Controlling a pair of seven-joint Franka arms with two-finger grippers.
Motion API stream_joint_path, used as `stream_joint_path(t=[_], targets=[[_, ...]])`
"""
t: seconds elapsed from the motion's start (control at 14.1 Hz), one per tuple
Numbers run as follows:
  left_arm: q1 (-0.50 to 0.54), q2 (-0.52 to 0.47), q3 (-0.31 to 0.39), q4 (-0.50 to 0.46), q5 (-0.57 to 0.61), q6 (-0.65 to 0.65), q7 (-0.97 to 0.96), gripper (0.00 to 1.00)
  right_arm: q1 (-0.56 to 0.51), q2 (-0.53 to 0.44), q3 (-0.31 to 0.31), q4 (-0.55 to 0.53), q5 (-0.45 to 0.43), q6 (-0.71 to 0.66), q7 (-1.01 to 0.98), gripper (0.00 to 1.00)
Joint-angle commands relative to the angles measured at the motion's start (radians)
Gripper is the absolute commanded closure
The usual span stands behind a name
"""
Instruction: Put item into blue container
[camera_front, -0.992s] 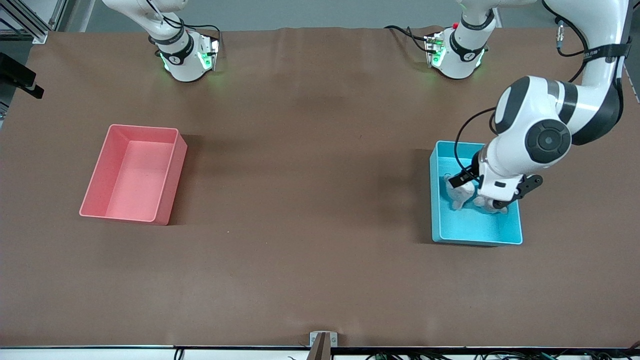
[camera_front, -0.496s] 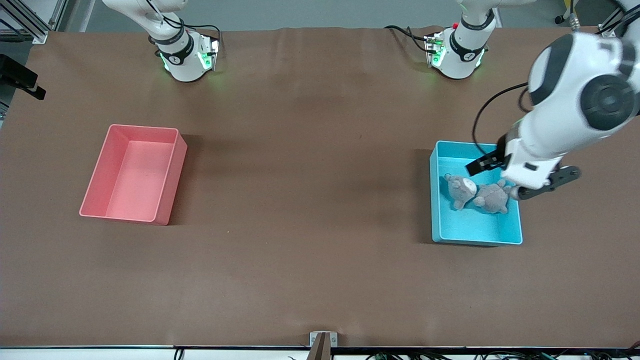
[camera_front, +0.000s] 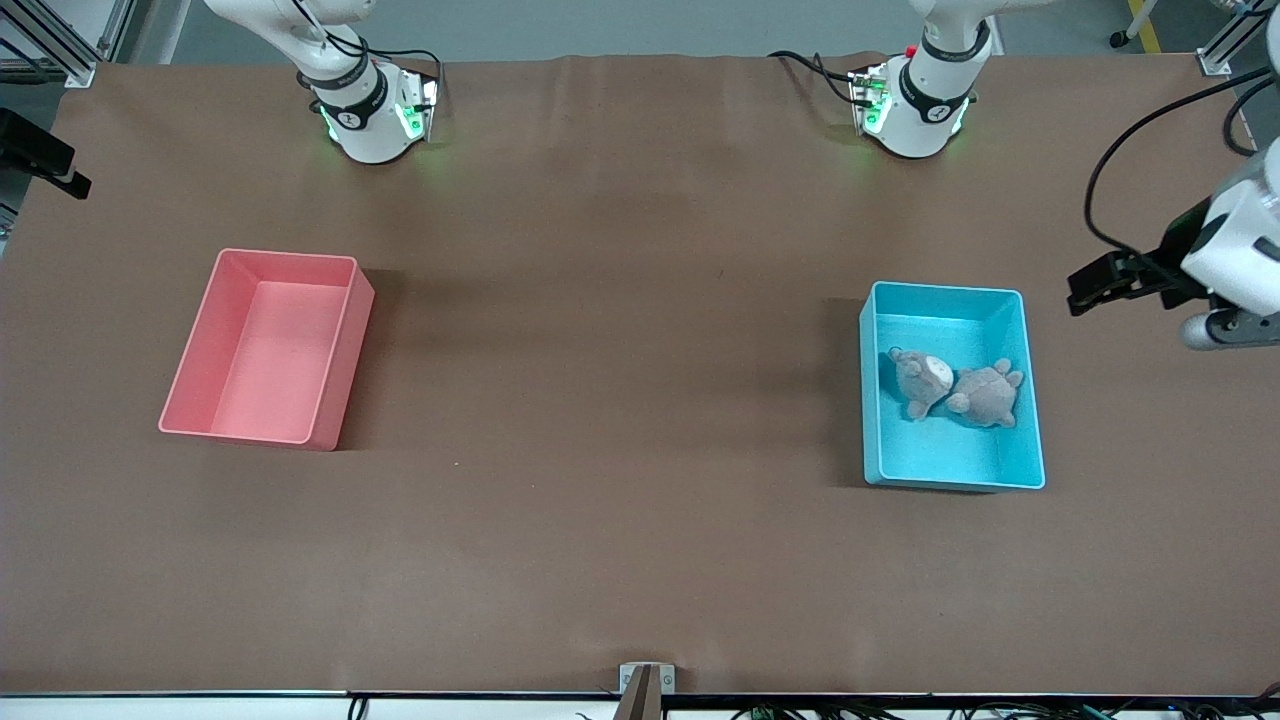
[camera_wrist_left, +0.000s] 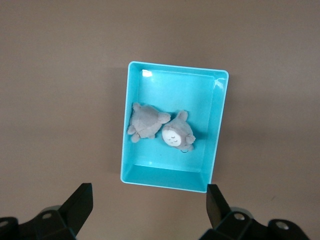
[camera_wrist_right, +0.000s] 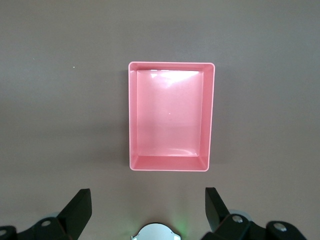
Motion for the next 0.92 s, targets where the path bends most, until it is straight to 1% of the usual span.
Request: stream_joint_path(t=[0.0,0.35,0.57,0.64,0.78,0.85], targets=[[-0.001,-0.052,-0.005,-0.001,-0.003,-0.014,0.063,0.00,-0.006,-0.009,0.002,-0.009,0.009,-0.002,0.008,0.00],[-0.007,-0.072,-0.019,-0.001,-0.006,-0.014,0.056,0.00,-0.006,-0.009,0.002,-0.006,0.008,-0.002,0.010,0.00],[-0.025,-0.088,-0.011,-0.007,-0.017,-0.016,0.053,0.00,-0.006,-0.009,0.002,-0.006,0.008,-0.001,0.010,0.00],[-0.051,-0.101,0.002,-0.025,-0.017,-0.026,0.053,0.00,-0.006,-0.009,0.002,-0.006,0.008,-0.001,0.010,0.00],[-0.180,-0.123,0.108,-0.032,-0.007,-0.043,0.046,0.00,-0.006,-0.009,0.002,-0.006,0.008,-0.001,0.010,0.00],[-0.208,-0.134,0.146,-0.038,-0.007,-0.045,0.049,0.00,-0.005,-0.009,0.002,-0.006,0.008,0.001,0.010,0.00]])
